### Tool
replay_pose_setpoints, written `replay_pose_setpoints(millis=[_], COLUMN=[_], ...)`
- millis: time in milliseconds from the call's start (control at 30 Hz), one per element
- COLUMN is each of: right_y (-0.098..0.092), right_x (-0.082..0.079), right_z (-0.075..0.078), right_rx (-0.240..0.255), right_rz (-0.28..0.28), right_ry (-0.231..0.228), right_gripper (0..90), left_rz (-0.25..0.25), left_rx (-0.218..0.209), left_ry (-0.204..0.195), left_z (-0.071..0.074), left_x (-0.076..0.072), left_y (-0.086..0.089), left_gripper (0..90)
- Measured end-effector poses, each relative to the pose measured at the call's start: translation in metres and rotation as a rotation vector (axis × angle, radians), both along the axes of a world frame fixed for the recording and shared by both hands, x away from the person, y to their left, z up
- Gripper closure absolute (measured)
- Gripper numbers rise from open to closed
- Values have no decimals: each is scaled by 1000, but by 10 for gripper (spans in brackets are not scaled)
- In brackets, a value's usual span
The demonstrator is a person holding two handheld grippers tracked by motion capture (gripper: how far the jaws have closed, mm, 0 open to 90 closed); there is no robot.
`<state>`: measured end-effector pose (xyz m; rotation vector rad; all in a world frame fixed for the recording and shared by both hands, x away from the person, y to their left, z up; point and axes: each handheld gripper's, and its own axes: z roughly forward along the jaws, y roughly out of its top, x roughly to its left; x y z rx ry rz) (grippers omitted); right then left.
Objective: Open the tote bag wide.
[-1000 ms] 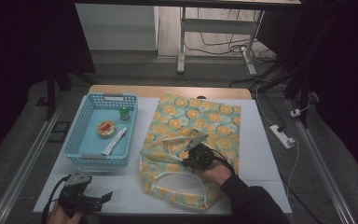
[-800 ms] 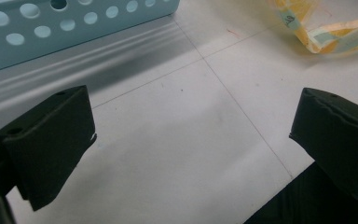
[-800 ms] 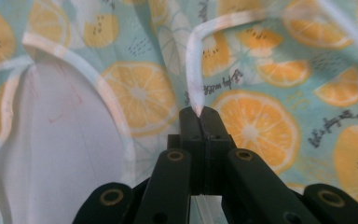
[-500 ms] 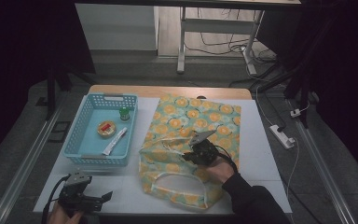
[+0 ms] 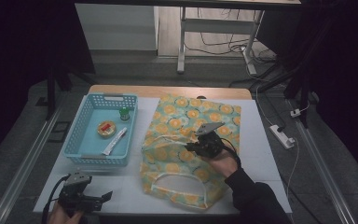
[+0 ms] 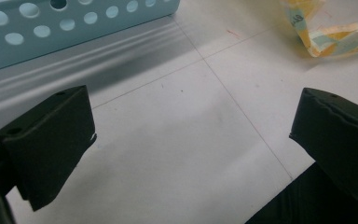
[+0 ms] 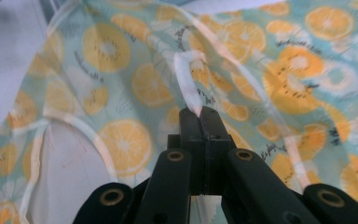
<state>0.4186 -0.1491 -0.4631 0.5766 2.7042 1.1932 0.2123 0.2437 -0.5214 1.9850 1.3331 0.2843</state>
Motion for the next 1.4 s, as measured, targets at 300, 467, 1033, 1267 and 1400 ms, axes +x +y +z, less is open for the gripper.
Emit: replay_pose_setpoints(millis=[300, 467, 1033, 1267, 1400], right_y=[-3, -3, -3, -5, -4], right_x=[3, 3, 3, 4, 4], right_z=[16, 25, 43, 46, 44], right_rx=[63, 90, 133, 144, 135], right_rz=[-18, -23, -37, -46, -46], right_ry=[-16, -29, -74, -82, -79], right_gripper=[900, 900, 900, 900, 900], left_rz=[4, 4, 0, 0, 12], left_rx=[-4, -3, 0, 0, -2], left_ry=[0, 1, 0, 0, -1], left_z=[0, 0, 0, 0, 0], left_x=[0, 0, 0, 0, 0], left_y=[0, 0, 0, 0, 0], left_gripper=[0, 0, 0, 0, 0])
